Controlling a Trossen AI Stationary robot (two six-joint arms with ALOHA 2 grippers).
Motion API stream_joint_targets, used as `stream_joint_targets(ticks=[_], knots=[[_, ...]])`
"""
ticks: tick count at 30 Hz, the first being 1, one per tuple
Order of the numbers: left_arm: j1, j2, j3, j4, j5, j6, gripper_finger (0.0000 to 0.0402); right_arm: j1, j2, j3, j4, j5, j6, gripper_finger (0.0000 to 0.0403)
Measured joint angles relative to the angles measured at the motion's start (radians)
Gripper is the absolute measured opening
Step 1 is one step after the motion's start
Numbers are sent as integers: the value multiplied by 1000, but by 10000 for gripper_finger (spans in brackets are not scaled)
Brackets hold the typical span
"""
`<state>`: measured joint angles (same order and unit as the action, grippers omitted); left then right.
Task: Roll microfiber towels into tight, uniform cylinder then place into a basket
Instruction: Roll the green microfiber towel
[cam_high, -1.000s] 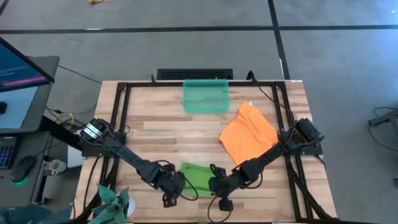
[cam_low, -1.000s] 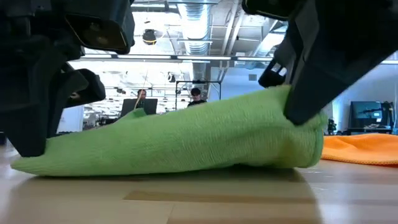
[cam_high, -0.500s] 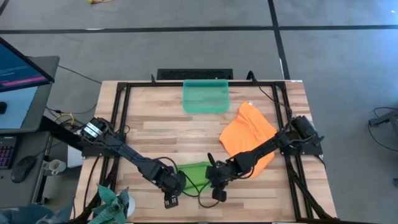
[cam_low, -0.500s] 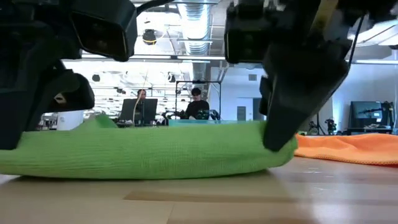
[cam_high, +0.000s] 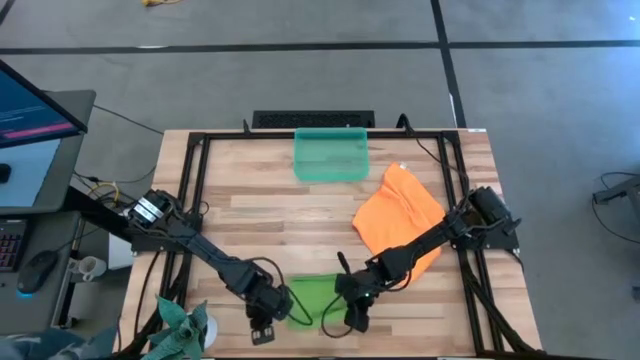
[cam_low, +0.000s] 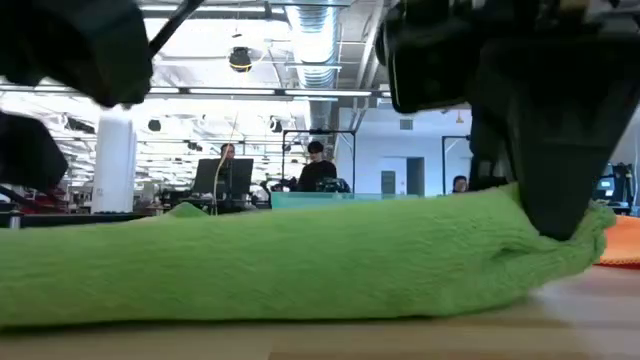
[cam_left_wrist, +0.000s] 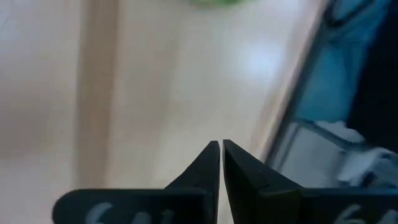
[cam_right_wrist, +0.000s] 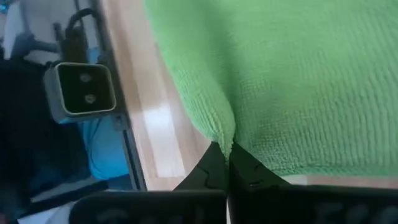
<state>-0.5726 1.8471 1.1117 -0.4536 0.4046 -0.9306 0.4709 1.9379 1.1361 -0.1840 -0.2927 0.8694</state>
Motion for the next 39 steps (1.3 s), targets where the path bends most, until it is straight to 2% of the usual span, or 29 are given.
stream_joint_targets(ticks=[4, 7, 13, 22, 24, 28, 35, 39], knots=[[12, -1, -4, -7, -15, -48, 11, -35, 0, -3, -66, 29, 32, 6], [5, -1, 0, -2, -28, -27, 11, -49, 0, -3, -70, 30, 36, 6], [-45, -1, 34, -18, -258, 152, 11, -71, 0, -2, -85, 30, 48, 7], [-189, -1, 116, 15, -628, 494, 11, -81, 0, -2, -71, 32, 75, 8], [-193, -1, 110, 29, -674, 534, 11, -81, 0, -2, -70, 32, 75, 8], [-145, 3, 68, 114, -651, 562, 11, -81, 0, -2, -69, 33, 85, 8], [-86, 79, 55, 309, -454, 598, 11, -81, 0, -2, -69, 32, 84, 8], [-79, 84, 55, 311, -449, 582, 11, -81, 0, -1, -69, 32, 76, 8]])
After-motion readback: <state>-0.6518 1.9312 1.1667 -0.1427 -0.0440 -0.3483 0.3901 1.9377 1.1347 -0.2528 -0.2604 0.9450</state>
